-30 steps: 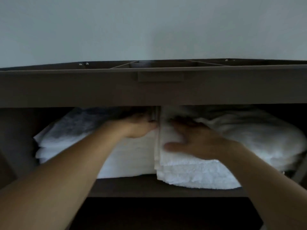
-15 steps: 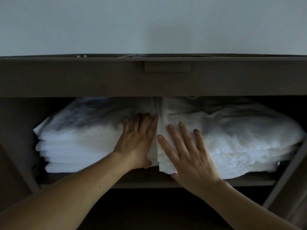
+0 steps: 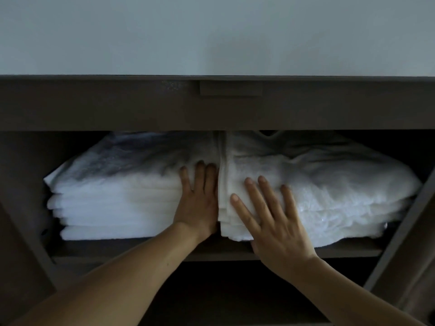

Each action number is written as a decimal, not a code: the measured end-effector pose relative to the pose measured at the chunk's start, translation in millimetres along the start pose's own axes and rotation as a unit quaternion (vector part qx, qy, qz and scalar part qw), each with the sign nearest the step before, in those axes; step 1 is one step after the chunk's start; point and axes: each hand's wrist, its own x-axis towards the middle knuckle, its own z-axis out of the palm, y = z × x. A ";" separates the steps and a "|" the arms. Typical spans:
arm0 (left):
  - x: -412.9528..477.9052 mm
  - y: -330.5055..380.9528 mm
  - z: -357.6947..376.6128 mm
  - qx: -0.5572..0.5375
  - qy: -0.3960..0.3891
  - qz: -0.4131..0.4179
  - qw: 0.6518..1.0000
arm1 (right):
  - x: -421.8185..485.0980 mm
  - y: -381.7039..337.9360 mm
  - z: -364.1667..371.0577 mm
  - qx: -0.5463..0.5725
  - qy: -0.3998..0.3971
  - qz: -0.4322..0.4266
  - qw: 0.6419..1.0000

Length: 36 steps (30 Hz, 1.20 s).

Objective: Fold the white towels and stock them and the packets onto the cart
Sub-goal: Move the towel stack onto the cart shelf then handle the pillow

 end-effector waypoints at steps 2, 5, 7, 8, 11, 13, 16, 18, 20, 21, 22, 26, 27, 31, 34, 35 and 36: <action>1.8 -3.1 2.2 -0.018 0.061 0.019 0.998 | 0.8 1.4 2.9 -0.003 -0.006 0.001 1.000; 6.9 -14.1 7.2 -0.036 0.098 0.042 0.994 | 7.5 3.2 6.6 -0.005 -0.015 0.010 1.000; 6.1 -19.6 4.4 -0.042 0.096 0.040 0.994 | 13.3 7.5 8.0 0.003 -0.015 0.031 0.999; 4.7 -20.9 1.5 -0.044 0.098 0.037 0.994 | 17.7 11.0 9.0 0.005 -0.012 0.041 0.999; -2.0 -27.2 -7.9 -0.056 0.116 0.043 0.991 | 34.8 26.0 11.9 0.004 -0.002 0.050 0.999; -10.5 -31.5 -4.6 -0.057 0.142 0.052 0.987 | 42.4 33.6 17.2 0.015 -0.020 0.043 0.999; -26.5 -25.5 6.8 -0.019 0.157 0.073 0.985 | 36.9 23.4 25.4 0.020 -0.027 0.037 0.999; -29.4 -19.1 7.0 0.005 0.144 0.076 0.987 | 25.3 17.5 30.4 0.014 -0.007 0.024 1.000; -21.9 -17.4 2.8 0.030 0.114 0.060 0.991 | 16.9 20.8 33.2 0.005 0.003 0.024 1.000; -18.0 -17.9 2.2 0.033 0.096 0.045 0.994 | 15.5 23.0 34.2 -0.003 0.004 0.030 1.000; -14.9 -17.7 2.0 0.029 0.079 0.031 0.996 | 15.7 24.0 34.3 -0.009 0.001 0.038 0.999; -11.0 -14.1 11.5 -0.002 0.088 0.028 0.996 | 17.7 21.3 33.6 -0.004 -0.030 0.049 0.998; -10.8 -15.3 12.0 -0.009 0.113 0.034 0.993 | 19.4 21.4 31.6 0.002 -0.029 0.050 0.998; -12.3 -27.7 5.0 -0.035 0.188 0.035 0.981 | 35.0 27.9 16.5 0.039 -0.007 0.073 0.997; -22.2 -29.0 11.5 -0.031 0.210 0.039 0.977 | 35.2 22.9 20.0 0.060 -0.012 0.090 0.994; -27.4 -26.6 16.3 -0.031 0.205 0.047 0.977 | 30.8 17.7 25.1 0.073 -0.029 0.091 0.993; -31.6 -24.3 19.3 -0.033 0.194 0.059 0.979 | 25.9 11.9 28.5 0.087 -0.052 0.092 0.991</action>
